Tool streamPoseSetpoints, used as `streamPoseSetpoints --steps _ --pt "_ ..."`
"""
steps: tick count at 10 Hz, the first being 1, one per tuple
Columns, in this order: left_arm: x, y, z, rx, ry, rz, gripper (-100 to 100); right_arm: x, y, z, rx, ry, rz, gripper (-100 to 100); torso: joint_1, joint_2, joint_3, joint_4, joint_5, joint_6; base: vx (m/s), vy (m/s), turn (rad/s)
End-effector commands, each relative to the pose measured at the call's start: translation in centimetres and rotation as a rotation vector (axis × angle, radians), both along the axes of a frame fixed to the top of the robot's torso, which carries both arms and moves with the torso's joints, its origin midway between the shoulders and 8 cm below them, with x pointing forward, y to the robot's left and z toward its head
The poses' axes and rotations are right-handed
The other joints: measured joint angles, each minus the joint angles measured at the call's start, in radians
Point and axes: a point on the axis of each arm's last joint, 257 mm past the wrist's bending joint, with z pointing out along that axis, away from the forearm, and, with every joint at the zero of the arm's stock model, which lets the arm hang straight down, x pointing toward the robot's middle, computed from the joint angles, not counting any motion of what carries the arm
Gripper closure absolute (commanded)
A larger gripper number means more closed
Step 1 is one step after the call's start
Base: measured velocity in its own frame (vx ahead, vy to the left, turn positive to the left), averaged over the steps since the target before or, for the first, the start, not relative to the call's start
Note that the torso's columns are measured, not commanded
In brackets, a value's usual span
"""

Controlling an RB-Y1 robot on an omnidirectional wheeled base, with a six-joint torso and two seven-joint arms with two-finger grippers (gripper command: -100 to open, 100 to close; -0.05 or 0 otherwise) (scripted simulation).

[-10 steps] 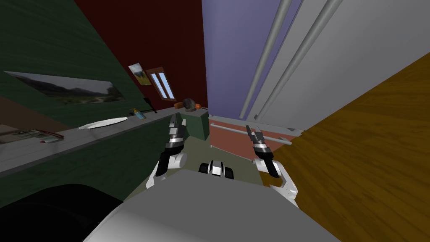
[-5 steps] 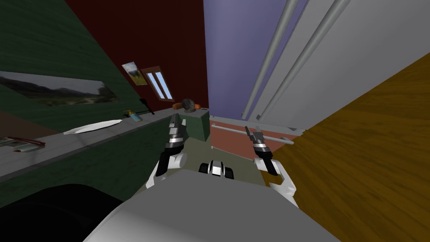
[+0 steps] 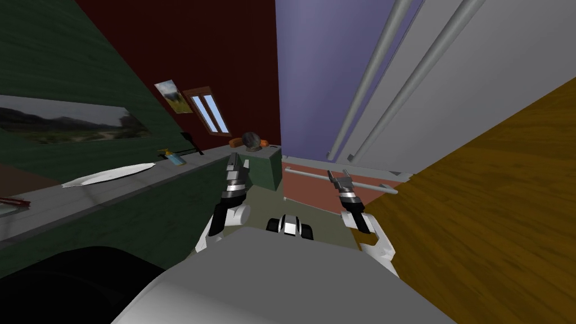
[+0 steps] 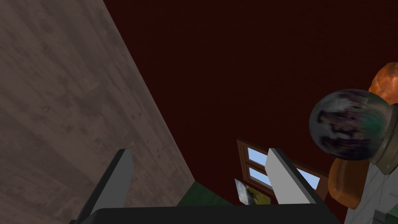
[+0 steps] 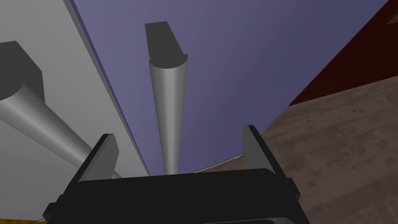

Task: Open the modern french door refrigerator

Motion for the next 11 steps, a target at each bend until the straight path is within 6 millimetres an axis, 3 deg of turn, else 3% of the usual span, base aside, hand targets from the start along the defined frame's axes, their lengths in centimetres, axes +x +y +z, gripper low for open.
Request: streamPoseSetpoints --steps 1,4,11 --pt "0.0 0.0 0.0 0.000 0.000 0.000 0 0.3 -0.4 -0.4 -0.061 -0.002 -0.036 -100 0.000 0.000 0.000 0.000 0.000 0.000 0.026 0.048 0.004" --pt "0.0 0.0 0.0 0.000 0.000 0.000 0 1.1 -1.5 -2.3 -0.196 0.016 -0.112 -100 -0.001 0.000 -0.001 0.000 0.000 0.000 0.048 0.101 -0.075" --pt "0.0 0.0 0.0 0.000 0.000 0.000 0 1.8 -2.7 -4.2 -0.408 0.025 -0.221 -100 -0.001 -0.001 0.000 0.000 0.000 0.000 0.037 0.070 -0.038"
